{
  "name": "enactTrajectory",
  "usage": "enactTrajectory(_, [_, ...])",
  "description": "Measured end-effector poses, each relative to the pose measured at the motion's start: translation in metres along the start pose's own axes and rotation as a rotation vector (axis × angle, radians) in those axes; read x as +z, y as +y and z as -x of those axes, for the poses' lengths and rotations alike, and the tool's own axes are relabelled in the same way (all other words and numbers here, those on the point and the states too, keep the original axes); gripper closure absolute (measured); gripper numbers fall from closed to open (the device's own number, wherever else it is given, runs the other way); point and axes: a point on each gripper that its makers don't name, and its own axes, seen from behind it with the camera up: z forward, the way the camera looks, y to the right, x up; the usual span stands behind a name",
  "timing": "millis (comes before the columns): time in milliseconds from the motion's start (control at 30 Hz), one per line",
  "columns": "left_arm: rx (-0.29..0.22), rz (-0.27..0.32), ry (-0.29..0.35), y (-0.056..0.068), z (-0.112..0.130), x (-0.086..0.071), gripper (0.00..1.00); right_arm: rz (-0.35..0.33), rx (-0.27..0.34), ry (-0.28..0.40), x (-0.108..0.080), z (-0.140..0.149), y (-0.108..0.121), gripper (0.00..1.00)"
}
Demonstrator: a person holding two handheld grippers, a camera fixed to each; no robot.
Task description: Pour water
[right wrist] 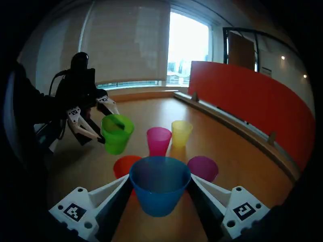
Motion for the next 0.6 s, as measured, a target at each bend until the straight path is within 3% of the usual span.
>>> enactTrajectory(600, [0.017,0.034,-0.064,0.006,0.011,0.006,0.21,-0.007,-0.003,-0.036,0.005,0.020,0.001,0.10])
